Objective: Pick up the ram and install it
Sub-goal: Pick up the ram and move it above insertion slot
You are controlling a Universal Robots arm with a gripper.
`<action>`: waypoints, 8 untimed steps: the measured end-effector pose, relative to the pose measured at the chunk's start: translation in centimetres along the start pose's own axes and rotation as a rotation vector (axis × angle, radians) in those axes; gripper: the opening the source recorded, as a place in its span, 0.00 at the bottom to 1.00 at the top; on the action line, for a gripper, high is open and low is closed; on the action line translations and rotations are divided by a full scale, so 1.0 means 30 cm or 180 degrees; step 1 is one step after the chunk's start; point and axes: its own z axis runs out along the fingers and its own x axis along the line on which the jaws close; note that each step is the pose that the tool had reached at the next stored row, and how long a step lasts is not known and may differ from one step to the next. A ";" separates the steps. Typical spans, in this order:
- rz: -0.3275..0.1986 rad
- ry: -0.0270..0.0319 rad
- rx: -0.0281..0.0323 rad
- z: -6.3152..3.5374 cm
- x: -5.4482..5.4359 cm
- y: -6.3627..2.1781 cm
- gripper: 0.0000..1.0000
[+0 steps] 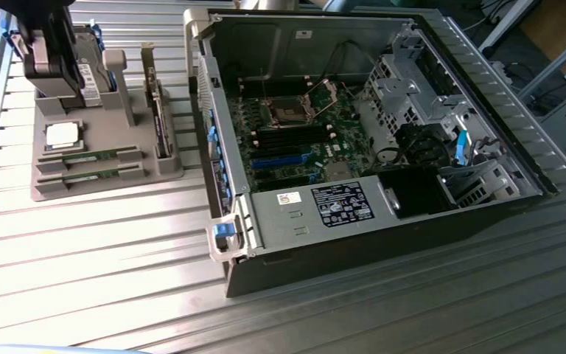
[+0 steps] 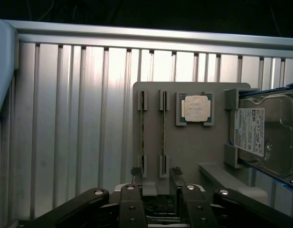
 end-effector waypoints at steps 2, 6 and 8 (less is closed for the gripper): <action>0.0000 0.0000 0.0000 0.002 0.000 0.000 0.36; 0.0000 0.0000 0.0000 0.012 0.000 -0.001 0.36; 0.0000 0.0000 0.0000 0.017 0.001 -0.001 0.36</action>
